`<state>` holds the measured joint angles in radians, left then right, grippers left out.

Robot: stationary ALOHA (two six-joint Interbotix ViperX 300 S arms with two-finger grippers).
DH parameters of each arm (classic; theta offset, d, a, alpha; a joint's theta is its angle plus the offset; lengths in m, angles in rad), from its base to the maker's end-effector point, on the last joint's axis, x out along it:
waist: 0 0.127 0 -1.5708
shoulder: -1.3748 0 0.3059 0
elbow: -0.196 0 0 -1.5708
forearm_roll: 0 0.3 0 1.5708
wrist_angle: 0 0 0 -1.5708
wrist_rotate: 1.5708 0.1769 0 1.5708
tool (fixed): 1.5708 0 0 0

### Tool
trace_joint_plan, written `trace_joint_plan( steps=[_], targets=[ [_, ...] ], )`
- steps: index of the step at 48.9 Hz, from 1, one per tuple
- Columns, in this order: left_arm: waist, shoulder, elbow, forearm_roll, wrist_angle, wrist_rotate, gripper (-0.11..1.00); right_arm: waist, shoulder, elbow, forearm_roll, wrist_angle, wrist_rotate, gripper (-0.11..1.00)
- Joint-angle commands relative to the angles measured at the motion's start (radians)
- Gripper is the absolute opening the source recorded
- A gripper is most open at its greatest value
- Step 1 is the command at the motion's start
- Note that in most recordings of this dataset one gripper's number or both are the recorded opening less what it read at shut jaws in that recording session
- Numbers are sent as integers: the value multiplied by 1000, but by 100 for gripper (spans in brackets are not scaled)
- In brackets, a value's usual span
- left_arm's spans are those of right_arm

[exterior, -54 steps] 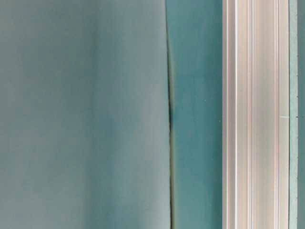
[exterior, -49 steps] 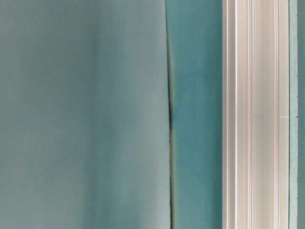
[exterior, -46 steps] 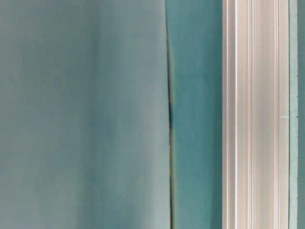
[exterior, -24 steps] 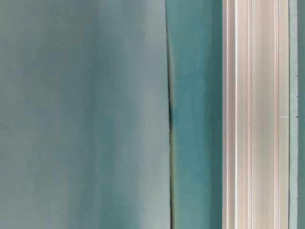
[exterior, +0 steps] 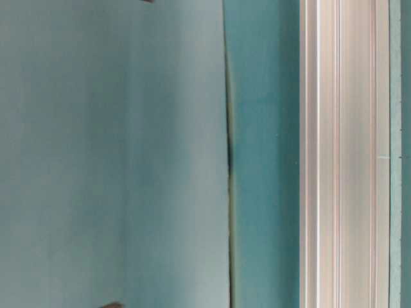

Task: Lift the metal rail with both hands.
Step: 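Lower both open grippers over the rail near each end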

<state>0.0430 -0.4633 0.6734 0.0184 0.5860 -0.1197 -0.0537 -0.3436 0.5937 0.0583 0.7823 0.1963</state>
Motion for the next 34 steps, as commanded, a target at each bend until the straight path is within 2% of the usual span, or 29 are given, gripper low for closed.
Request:
trace_joint_plan(
  steps=[1,8,16,34],
  targets=[
    [5,29,-51,3,44,-3,-2,9,61,-67,-11,94,-48,0],
    [5,84,-84,5,71,18,-2,9,133,-138,-15,198,-129,0],
    [-2,126,-87,9,78,80,-2,11,189,-163,-15,221,-206,0],
    [-11,146,-100,9,89,106,-1,11,199,-135,-26,163,-236,0]
  ],
)
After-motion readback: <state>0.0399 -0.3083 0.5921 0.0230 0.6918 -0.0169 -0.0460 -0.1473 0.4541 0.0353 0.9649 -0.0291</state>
